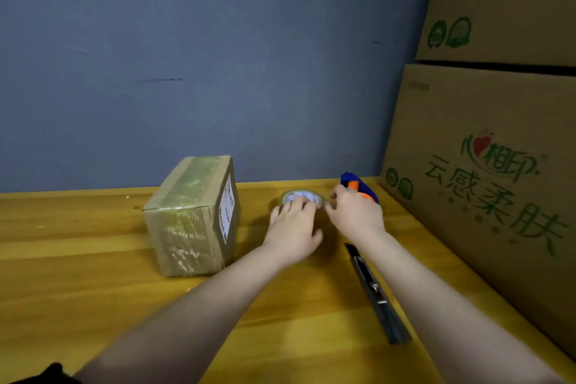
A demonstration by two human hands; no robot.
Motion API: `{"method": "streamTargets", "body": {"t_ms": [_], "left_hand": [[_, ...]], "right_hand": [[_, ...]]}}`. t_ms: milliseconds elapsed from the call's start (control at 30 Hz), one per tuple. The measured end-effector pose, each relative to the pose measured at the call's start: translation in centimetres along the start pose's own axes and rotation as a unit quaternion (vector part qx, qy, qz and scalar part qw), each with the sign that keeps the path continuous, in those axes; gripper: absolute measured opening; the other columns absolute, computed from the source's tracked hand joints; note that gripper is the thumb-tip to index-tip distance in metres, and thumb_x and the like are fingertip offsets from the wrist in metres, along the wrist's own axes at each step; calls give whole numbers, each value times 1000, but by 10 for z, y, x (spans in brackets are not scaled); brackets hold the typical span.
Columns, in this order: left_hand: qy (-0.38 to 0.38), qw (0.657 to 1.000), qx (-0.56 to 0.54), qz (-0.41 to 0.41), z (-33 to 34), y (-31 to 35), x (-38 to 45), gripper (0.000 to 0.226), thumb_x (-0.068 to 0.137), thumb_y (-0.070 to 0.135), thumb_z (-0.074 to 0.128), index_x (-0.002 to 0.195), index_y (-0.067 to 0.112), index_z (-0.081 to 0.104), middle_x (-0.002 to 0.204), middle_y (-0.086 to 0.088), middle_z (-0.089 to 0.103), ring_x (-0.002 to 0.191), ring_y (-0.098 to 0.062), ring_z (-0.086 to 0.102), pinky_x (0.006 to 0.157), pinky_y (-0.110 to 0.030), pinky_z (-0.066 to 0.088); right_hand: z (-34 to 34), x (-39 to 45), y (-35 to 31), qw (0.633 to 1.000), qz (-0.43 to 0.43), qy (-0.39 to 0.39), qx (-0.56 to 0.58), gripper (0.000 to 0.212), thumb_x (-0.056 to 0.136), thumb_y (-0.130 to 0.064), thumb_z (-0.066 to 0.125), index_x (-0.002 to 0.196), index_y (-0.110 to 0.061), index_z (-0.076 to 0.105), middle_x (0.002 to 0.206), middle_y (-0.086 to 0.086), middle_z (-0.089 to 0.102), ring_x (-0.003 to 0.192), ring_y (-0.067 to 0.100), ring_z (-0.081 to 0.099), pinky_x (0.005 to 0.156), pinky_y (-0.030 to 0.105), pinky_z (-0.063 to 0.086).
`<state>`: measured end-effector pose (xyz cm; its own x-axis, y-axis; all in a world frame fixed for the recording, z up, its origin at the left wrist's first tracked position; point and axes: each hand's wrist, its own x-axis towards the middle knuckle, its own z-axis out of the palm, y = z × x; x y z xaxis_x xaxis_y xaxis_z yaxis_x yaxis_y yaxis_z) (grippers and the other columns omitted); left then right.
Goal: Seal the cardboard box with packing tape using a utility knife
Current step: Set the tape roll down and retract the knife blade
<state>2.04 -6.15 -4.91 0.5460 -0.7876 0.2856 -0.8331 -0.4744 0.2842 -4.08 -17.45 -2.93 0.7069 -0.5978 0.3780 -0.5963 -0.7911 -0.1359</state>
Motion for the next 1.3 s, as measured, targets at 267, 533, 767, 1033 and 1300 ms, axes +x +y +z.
{"method": "streamTargets", "body": {"t_ms": [267, 533, 767, 1033, 1300], "left_hand": [[-81, 996, 1, -48, 8, 42, -58, 34, 89, 43, 52, 114, 21, 52, 123, -6, 55, 119, -27, 51, 98, -39, 32], [-163, 985, 2, -51, 15, 65, -73, 52, 86, 50, 51, 125, 16, 52, 132, -11, 52, 124, -30, 48, 101, -41, 32], [-159, 980, -84, -82, 13, 64, -79, 57, 88, 53, 47, 130, 14, 49, 134, -13, 50, 127, -31, 45, 101, -40, 34], [-87, 884, -447, -107, 7, 24, -88, 42, 88, 23, 54, 126, 17, 37, 99, -17, 69, 82, -31, 70, 78, -45, 57], [-57, 786, -592, -167, -11, -37, -109, 11, 101, 14, 40, 112, 11, 39, 73, -11, 57, 51, -12, 65, 43, -23, 53]], "right_hand": [[-21, -53, 32, 984, 76, -161, -24, 39, 89, -46, 46, 108, -16, 61, 112, 8, 65, 102, 31, 61, 75, 32, 44], [-28, -86, 38, 955, 128, -261, -67, 56, 80, -58, 56, 117, -16, 58, 121, 4, 60, 113, 26, 58, 82, 32, 46], [-23, -86, 31, 950, 146, -258, 103, 42, 76, -53, 57, 64, -12, 54, 62, 4, 59, 61, 24, 60, 67, 32, 54], [-13, -81, -16, 848, 125, -138, 496, 26, 82, -31, 70, 79, -16, 49, 68, -2, 52, 59, 12, 48, 49, 23, 35], [16, -92, -82, 775, 35, -77, 626, 23, 87, -22, 65, 73, -15, 49, 62, -3, 45, 61, 10, 43, 54, 21, 37]]}}
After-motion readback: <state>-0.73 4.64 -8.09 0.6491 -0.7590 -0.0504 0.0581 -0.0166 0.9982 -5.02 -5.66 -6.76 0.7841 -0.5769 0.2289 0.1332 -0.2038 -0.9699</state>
